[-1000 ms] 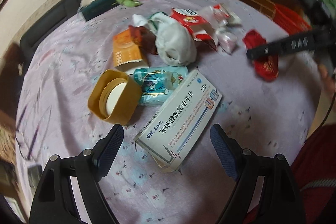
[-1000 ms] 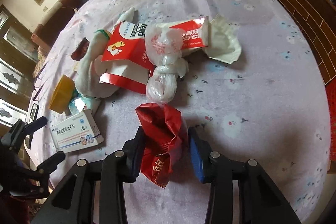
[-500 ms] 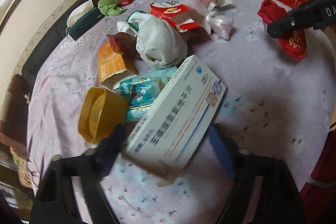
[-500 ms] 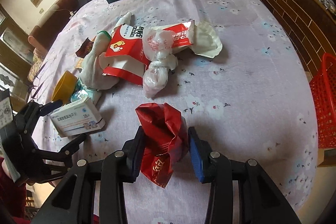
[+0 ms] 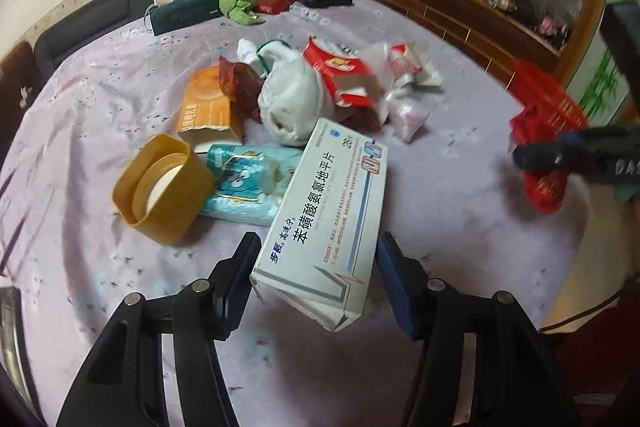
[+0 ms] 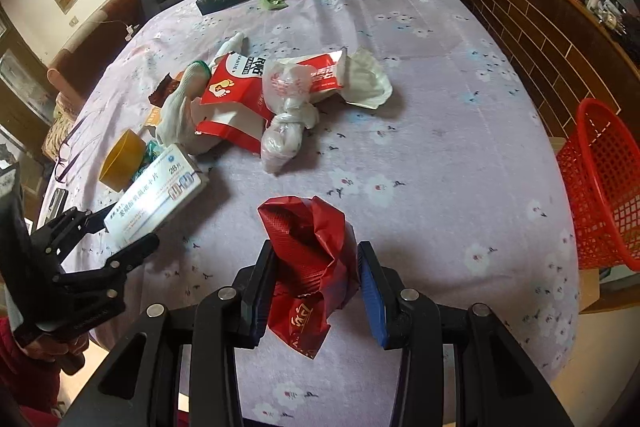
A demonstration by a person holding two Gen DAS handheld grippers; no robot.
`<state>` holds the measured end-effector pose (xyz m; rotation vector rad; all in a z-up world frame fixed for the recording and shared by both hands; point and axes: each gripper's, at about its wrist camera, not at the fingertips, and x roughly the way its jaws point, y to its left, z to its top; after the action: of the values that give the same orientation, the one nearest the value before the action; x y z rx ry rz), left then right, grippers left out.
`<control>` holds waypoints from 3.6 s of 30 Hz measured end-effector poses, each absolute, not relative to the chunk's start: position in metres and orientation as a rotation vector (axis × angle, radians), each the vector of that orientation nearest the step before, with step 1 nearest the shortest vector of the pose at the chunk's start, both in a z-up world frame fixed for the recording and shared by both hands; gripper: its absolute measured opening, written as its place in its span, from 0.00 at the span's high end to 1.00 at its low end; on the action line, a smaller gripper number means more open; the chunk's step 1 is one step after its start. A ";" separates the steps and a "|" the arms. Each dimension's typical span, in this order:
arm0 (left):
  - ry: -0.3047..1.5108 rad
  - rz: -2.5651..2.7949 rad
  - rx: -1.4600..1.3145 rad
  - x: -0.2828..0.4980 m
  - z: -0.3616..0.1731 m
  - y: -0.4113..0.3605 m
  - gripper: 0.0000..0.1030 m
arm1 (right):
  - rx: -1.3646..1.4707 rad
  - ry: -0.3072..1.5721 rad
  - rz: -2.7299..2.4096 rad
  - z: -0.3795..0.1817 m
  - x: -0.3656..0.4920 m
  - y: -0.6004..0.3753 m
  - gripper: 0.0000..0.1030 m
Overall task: Collect trash
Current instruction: 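Carry both items to the red wastebasket and open both tools to drop them, then return both tools to the table and grasp the yellow cup with the left tool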
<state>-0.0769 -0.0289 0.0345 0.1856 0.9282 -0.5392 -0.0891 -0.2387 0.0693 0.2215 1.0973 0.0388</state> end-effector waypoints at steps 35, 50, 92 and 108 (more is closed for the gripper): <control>0.941 -0.486 0.160 -0.096 0.085 -0.139 0.43 | 0.314 1.007 0.117 0.088 -0.104 -0.345 0.58; 0.899 -0.769 0.255 -0.093 0.118 -0.284 0.43 | 0.469 0.921 -0.091 0.107 -0.142 -0.458 0.58; 0.911 -0.713 0.159 -0.079 0.119 -0.307 0.28 | 0.465 0.778 -0.096 0.150 -0.153 -0.513 0.29; 0.919 -0.474 0.019 -0.065 0.110 -0.142 0.28 | 0.516 0.830 0.018 0.144 -0.133 -0.421 0.30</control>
<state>-0.0653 -0.1420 0.1104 0.0187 0.9191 -0.4736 -0.1327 -0.4208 0.1439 0.5158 0.8301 0.0180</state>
